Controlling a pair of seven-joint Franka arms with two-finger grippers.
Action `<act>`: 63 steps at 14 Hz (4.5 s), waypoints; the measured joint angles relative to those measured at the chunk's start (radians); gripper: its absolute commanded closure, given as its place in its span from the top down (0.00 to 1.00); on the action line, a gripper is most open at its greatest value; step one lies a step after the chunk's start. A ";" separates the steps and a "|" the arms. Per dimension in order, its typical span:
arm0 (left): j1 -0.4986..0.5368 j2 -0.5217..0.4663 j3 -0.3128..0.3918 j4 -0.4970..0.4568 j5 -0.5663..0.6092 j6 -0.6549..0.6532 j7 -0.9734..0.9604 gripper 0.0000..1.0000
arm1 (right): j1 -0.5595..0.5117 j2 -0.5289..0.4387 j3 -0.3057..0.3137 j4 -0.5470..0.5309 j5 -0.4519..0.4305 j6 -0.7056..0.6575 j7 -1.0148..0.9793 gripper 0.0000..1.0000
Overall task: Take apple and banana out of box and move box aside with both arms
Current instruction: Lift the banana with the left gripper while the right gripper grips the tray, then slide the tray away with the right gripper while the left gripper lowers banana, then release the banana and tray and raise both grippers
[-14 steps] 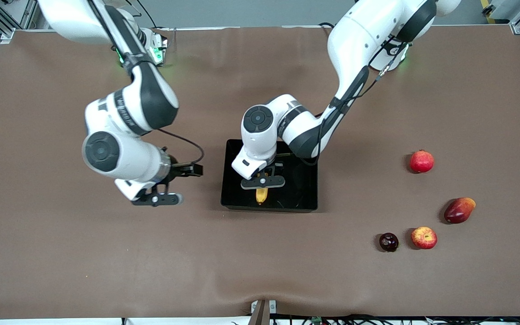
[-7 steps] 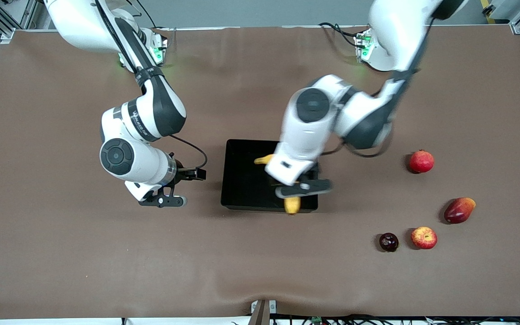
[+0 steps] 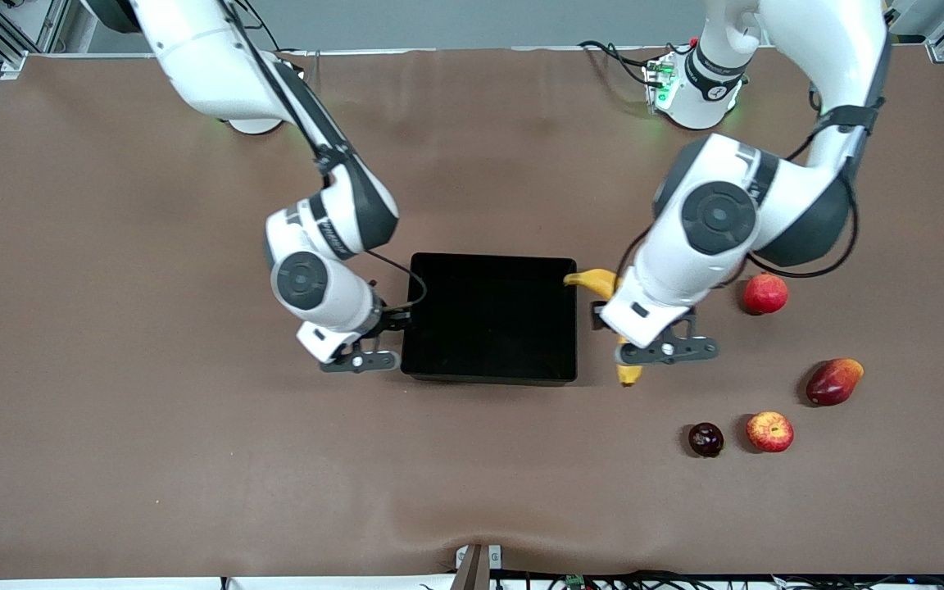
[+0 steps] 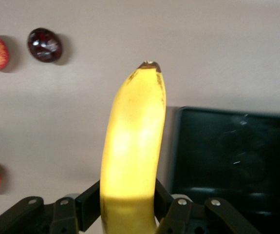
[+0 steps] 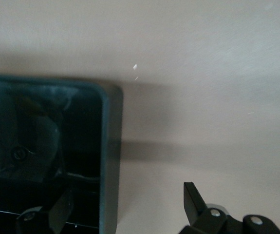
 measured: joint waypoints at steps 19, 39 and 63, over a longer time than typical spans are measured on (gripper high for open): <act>0.316 -0.015 -0.004 -0.379 0.064 0.313 0.233 0.00 | 0.062 0.053 -0.002 -0.011 0.001 -0.017 0.059 0.00; 0.314 0.034 -0.003 -0.401 0.064 0.397 0.185 0.00 | -0.679 -0.147 -0.047 -0.073 -0.023 -0.191 -0.477 0.00; 0.380 -0.050 -0.006 -0.188 0.178 0.105 0.175 1.00 | -0.874 -0.025 -0.028 -0.024 -0.115 -0.046 -0.717 1.00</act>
